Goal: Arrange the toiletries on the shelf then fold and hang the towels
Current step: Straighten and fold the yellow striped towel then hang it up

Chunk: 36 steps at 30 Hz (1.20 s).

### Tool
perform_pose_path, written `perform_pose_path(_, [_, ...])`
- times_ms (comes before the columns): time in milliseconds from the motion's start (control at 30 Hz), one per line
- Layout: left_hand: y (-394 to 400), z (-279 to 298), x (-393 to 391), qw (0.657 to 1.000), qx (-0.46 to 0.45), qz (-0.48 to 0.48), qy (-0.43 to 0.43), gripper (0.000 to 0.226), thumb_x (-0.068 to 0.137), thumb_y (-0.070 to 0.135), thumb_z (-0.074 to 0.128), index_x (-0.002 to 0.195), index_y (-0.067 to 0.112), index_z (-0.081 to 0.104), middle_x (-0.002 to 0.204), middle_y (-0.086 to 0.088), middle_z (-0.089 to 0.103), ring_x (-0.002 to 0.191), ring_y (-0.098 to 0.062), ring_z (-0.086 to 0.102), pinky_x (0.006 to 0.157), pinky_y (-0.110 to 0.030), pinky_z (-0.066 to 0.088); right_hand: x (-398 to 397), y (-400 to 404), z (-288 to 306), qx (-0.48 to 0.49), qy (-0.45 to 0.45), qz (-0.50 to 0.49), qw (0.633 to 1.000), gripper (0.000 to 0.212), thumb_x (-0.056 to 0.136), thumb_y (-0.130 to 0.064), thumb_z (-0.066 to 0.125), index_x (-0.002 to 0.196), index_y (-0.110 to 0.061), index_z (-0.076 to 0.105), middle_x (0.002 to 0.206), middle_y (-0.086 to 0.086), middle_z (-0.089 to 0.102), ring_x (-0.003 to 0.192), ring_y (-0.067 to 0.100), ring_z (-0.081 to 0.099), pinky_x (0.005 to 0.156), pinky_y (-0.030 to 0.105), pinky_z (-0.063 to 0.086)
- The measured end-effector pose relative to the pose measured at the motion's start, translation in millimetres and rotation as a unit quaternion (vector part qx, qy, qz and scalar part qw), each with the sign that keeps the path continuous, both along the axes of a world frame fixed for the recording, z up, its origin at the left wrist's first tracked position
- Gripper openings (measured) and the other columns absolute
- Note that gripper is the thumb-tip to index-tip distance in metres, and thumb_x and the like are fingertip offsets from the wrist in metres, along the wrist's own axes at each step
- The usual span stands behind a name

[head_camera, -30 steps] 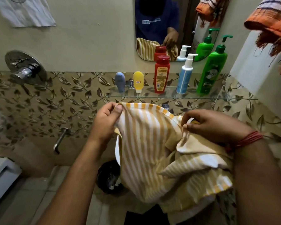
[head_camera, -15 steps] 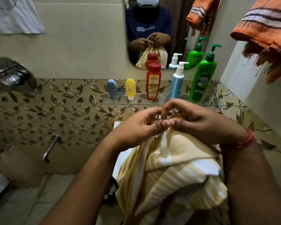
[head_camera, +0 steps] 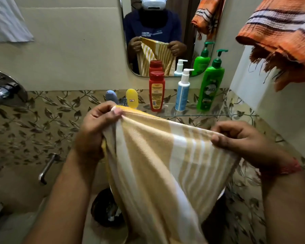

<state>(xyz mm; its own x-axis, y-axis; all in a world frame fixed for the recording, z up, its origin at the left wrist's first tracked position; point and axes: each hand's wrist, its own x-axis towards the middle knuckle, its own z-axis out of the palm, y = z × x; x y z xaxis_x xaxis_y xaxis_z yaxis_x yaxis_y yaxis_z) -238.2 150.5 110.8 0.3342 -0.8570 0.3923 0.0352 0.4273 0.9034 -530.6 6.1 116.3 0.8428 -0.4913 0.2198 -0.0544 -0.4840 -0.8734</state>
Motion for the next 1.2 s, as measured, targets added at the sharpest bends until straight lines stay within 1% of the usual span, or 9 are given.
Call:
perform_pose_path(100, [-10,4,-7,0.985,0.098,-0.02,-0.139,0.008,0.092,0.027,0.065,0.096,0.028,0.072,0.089,0.002,0.073,0.08,-0.005,0.07,0.068,-0.013,0.053,7,-1,4,-0.015,0.003,-0.01,1.0,0.027,0.084,-0.039,0.064,0.069,-0.016,0.062,0.065,-0.009,0.054,0.061,0.003,0.052,0.054,0.015,0.039])
perform_pose_path(200, [-30,0,-37,0.941,0.176,-0.136,-0.254,0.044,0.09,0.03,0.07,0.132,0.029,0.06,0.094,-0.011,0.072,0.082,-0.007,0.069,0.076,-0.017,0.054,43,10,15,-0.077,0.038,0.02,0.996,0.019,0.091,-0.033,0.065,0.079,-0.018,0.068,0.074,-0.009,0.063,0.071,0.004,0.06,0.062,0.02,0.046])
perform_pose_path(300, [-40,-6,-54,0.912,0.18,-0.178,-0.322,0.014,0.093,0.024,0.068,0.103,0.014,0.07,0.085,0.0,0.067,0.08,-0.009,0.062,0.074,-0.029,0.05,64,13,14,-0.12,0.047,0.024,0.991,0.017,0.092,-0.03,0.065,0.082,-0.017,0.068,0.08,0.004,0.066,0.077,0.018,0.063,0.07,0.036,0.049])
perform_pose_path(467, [-19,-24,0,0.961,0.147,-0.05,-0.23,0.03,0.086,0.048,0.066,0.076,0.021,0.068,0.071,0.008,0.057,0.069,-0.008,0.054,0.063,-0.023,0.042,21,-5,-4,-0.002,0.019,-0.023,1.0,0.023,0.089,-0.035,0.069,0.077,-0.015,0.065,0.071,-0.005,0.058,0.068,0.006,0.053,0.061,0.021,0.041])
perform_pose_path(567, [-5,-20,23,0.987,0.104,-0.001,-0.123,0.041,0.071,0.064,0.077,0.083,0.025,0.073,0.078,0.008,0.068,0.073,-0.006,0.063,0.064,-0.02,0.051,3,-11,-9,0.051,-0.013,-0.048,0.997,0.036,0.077,-0.053,0.076,0.074,-0.019,0.067,0.07,-0.007,0.059,0.068,0.005,0.054,0.06,0.015,0.042])
perform_pose_path(700, [-23,-5,-14,0.942,0.174,-0.162,-0.238,0.051,0.076,0.055,0.076,0.123,0.037,0.066,0.085,-0.002,0.066,0.082,-0.018,0.063,0.08,-0.028,0.051,37,5,5,0.0,-0.001,0.012,1.0,0.021,0.087,-0.032,0.071,0.074,-0.017,0.065,0.071,-0.01,0.058,0.07,0.002,0.054,0.063,0.015,0.042])
perform_pose_path(833, [-38,-7,-40,0.912,0.153,-0.223,-0.309,0.007,0.091,0.035,0.067,0.09,0.03,0.072,0.076,0.001,0.059,0.074,-0.014,0.056,0.07,-0.033,0.044,55,11,13,-0.07,0.039,0.04,0.996,0.017,0.088,-0.03,0.068,0.081,-0.015,0.068,0.079,0.008,0.064,0.073,0.014,0.059,0.065,0.026,0.047])
perform_pose_path(1067, [-5,-10,33,0.985,0.079,-0.013,-0.155,0.035,0.071,0.063,0.076,0.082,0.03,0.076,0.082,0.012,0.072,0.074,0.002,0.064,0.067,-0.01,0.049,-14,-12,-8,-0.021,0.005,-0.073,0.997,0.043,0.077,-0.059,0.071,0.074,-0.017,0.068,0.069,-0.005,0.061,0.068,0.003,0.057,0.061,0.014,0.044])
perform_pose_path(1200, [-40,-9,-36,0.898,0.213,-0.194,-0.332,0.031,0.09,0.031,0.072,0.12,0.028,0.067,0.089,-0.01,0.067,0.075,-0.004,0.062,0.07,-0.019,0.049,31,3,-1,-0.042,0.051,-0.011,0.998,0.022,0.085,-0.033,0.07,0.082,-0.011,0.072,0.078,-0.001,0.069,0.075,0.003,0.063,0.067,0.012,0.047])
